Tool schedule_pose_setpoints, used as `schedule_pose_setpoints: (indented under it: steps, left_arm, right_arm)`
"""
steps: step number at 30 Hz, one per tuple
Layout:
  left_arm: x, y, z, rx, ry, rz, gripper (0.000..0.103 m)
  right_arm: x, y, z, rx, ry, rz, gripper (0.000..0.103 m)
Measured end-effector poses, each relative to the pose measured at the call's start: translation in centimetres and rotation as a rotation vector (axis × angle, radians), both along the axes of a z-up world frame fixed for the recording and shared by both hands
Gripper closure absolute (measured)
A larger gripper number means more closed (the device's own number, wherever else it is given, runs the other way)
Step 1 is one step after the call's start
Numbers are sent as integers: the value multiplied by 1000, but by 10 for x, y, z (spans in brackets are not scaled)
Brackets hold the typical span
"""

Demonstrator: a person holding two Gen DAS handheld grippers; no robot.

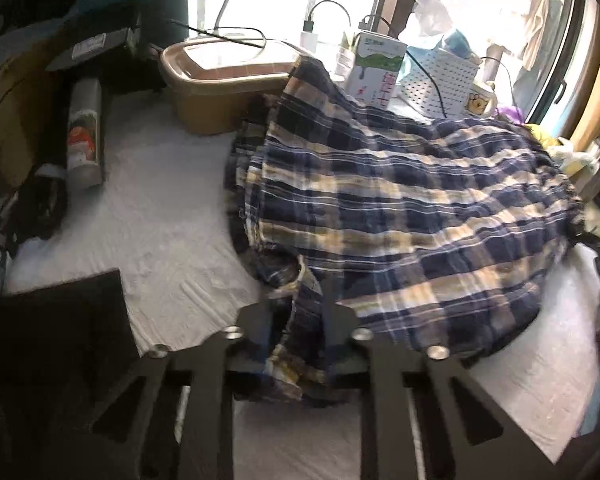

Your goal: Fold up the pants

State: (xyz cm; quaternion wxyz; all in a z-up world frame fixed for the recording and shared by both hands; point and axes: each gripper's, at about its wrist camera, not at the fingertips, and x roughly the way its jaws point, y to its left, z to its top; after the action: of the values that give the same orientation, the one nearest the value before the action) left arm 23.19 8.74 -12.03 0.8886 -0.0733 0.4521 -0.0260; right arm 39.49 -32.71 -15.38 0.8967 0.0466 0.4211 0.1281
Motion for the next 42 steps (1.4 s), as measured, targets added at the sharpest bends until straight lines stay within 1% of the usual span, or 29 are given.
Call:
schedule_pose_setpoints:
  steps: [4, 11, 14, 15, 17, 18, 20, 21, 22, 23, 24, 26, 29, 32, 33, 34, 35, 36, 37, 42]
  left_arm:
    - [-9, -1, 6, -26, 1, 12, 94]
    - [-23, 1, 21, -61, 19, -28, 94]
    - [-33, -2, 23, -62, 33, -38, 94]
    - [-35, -2, 21, -60, 39, -36, 94]
    - [-36, -1, 13, -53, 65, -22, 91]
    - [-36, 1, 7, -47, 91, -7, 90]
    - [-36, 7, 5, -45, 111, 12, 89]
    - [-37, 10, 6, -45, 114, 16, 88]
    - [-38, 12, 7, -34, 116, 22, 85]
    - [-39, 15, 8, -14, 120, 25, 84]
    - [-41, 17, 8, -3, 125, 28, 84]
    - [-46, 20, 8, -3, 134, 26, 84]
    - [-49, 25, 12, 19, 130, 13, 84]
    - [-44, 30, 24, 23, 90, 7, 83]
    - [-39, 32, 28, 27, 73, 7, 81]
    - [-34, 33, 34, 29, 50, 3, 74]
    - [-27, 33, 38, 24, 29, -6, 70]
    - [-20, 35, 41, 16, 9, -14, 63]
    - [-11, 35, 43, 11, -3, -21, 61]
    - [42, 31, 37, 10, -29, -36, 61]
  right_arm:
    - [-10, 2, 11, -38, -53, 23, 73]
    - [-31, -14, 52, -171, -142, 87, 74]
    - [-36, -23, 64, -189, -155, 107, 74]
    - [-37, -25, 64, -194, -151, 112, 74]
    - [-35, -28, 56, -193, -124, 123, 74]
    - [-33, -29, 49, -195, -105, 122, 74]
    - [-29, -28, 34, -195, -60, 113, 72]
    - [-30, -30, 30, -191, -49, 102, 65]
    - [-31, -32, 27, -195, -41, 84, 54]
    - [-34, -35, 26, -196, -47, 68, 47]
    - [-36, -38, 27, -186, -56, 59, 34]
    - [-43, -46, 31, -172, -77, 42, 26]
    - [-52, -52, 39, -173, -110, 15, 26]
    - [-57, -55, 47, -148, -137, -10, 26]
    - [-57, -54, 49, -142, -144, -12, 26]
    - [-57, -52, 51, -136, -151, -10, 26]
    - [-57, -50, 53, -131, -161, -6, 26]
    - [-57, -47, 55, -127, -169, -3, 26]
    - [-56, -44, 56, -121, -176, 4, 26]
    - [-48, -22, 57, -98, -183, 41, 26]
